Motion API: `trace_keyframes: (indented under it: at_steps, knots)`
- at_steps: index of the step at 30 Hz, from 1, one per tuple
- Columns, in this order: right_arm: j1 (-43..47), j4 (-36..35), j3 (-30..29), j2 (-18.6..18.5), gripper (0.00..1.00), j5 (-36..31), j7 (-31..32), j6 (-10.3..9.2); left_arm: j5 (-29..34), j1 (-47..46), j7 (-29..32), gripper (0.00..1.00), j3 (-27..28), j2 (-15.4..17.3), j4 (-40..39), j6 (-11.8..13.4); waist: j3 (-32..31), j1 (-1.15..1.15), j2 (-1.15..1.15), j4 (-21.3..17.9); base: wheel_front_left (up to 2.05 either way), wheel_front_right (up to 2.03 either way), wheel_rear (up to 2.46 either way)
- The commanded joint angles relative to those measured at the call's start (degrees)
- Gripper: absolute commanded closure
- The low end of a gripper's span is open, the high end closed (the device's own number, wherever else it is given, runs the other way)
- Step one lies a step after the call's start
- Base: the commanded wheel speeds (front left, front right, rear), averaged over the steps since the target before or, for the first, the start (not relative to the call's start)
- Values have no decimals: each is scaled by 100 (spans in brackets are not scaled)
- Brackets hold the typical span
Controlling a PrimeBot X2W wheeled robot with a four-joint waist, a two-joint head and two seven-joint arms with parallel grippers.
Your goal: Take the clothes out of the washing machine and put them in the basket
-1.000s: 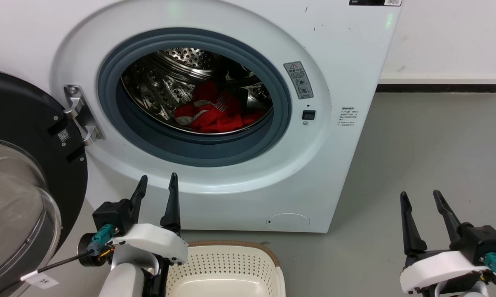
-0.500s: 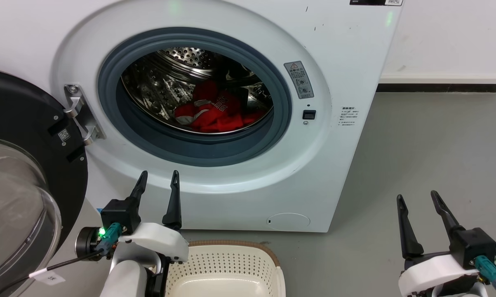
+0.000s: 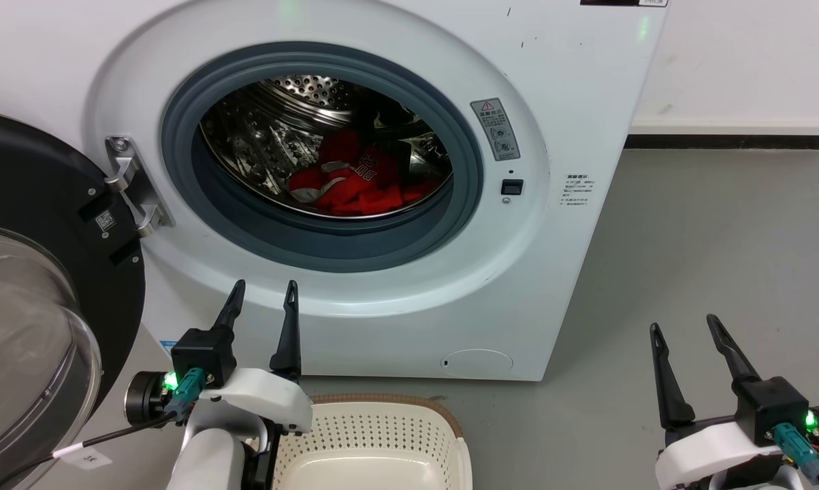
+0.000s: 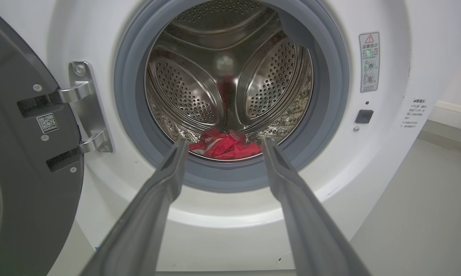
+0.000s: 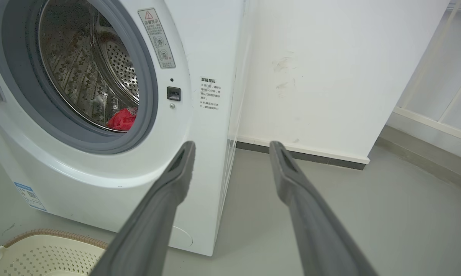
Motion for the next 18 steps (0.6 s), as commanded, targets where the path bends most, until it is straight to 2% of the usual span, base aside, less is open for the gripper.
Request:
trace_keyframes:
  at_steps: [1, 9, 18]
  knots:
    - [21, -11, 11, 11, 0, 55, 3, -2, -23, -66, -15, 0, -1, 9, 11, 23, 6, 0, 0, 3, 0, 0, 0]
    - [-18, -71, 44, 12, 0, 107, 40, -2, -17, -122, -15, 0, -48, 9, -3, 85, 87, 0, 0, -4, 0, 0, 0]
    - [-266, -484, 195, 12, 0, 202, 121, -2, -3, -738, -14, 0, 62, 7, 270, 218, 737, 0, 0, -220, 0, 0, 0]
